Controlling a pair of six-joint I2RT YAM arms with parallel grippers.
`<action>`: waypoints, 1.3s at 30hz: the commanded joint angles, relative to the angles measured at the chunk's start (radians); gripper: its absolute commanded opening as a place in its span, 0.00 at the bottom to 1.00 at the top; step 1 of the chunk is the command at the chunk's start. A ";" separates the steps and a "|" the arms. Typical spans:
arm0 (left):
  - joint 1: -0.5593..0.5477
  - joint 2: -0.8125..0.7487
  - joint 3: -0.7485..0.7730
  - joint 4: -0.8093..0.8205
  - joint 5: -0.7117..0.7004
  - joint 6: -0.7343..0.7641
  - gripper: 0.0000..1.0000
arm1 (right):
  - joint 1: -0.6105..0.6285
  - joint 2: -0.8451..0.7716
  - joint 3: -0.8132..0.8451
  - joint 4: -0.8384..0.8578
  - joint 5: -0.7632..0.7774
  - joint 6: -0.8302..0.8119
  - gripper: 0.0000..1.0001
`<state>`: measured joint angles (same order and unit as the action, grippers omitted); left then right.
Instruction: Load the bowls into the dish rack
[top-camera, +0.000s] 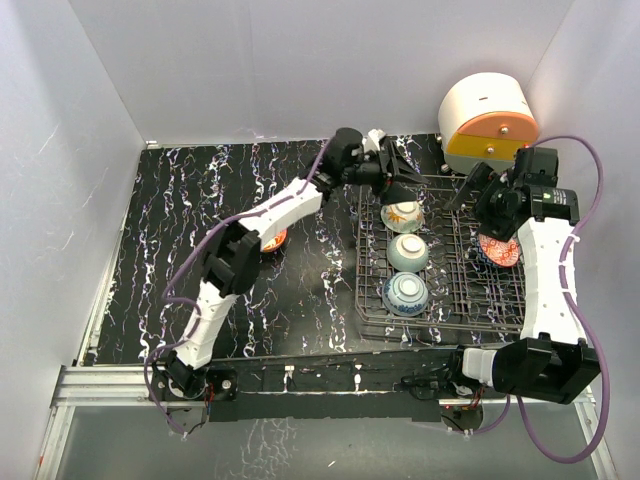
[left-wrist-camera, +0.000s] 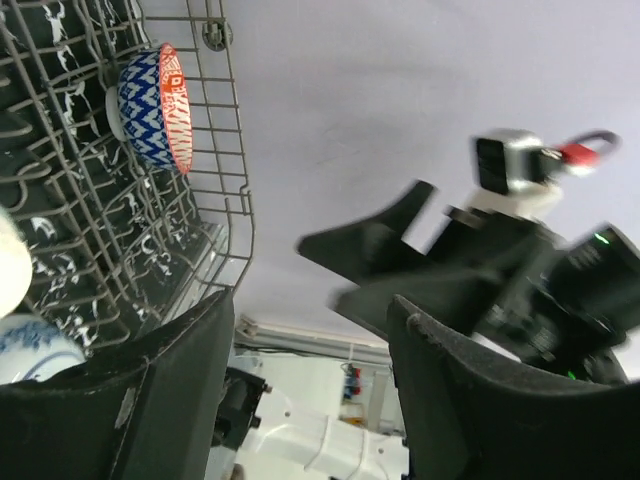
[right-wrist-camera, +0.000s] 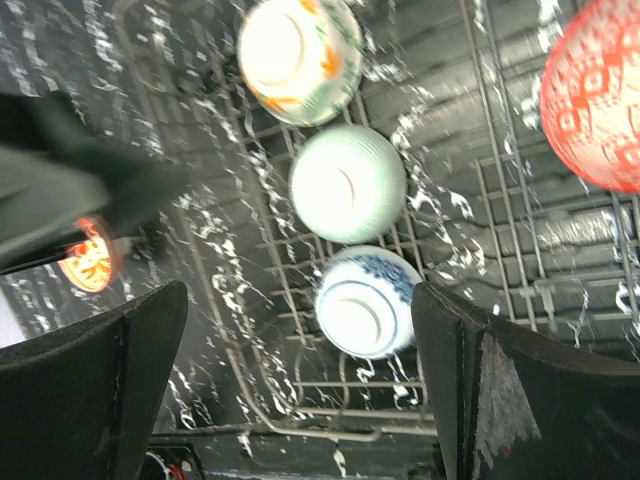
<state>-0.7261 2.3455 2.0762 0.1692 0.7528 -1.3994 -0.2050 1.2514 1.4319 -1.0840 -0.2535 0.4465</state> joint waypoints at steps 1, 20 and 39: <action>0.074 -0.212 -0.038 -0.317 0.008 0.255 0.60 | -0.006 -0.025 -0.087 0.027 0.106 -0.022 0.98; 0.378 -1.024 -0.648 -0.973 -0.604 0.904 0.64 | -0.005 0.355 0.050 0.067 0.418 -0.114 0.84; 0.379 -1.013 -0.671 -0.980 -0.649 0.948 0.65 | -0.006 0.617 0.025 0.228 0.540 -0.112 0.48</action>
<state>-0.3489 1.3411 1.4094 -0.7879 0.1204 -0.4664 -0.2050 1.8370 1.4498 -0.9451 0.2672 0.3370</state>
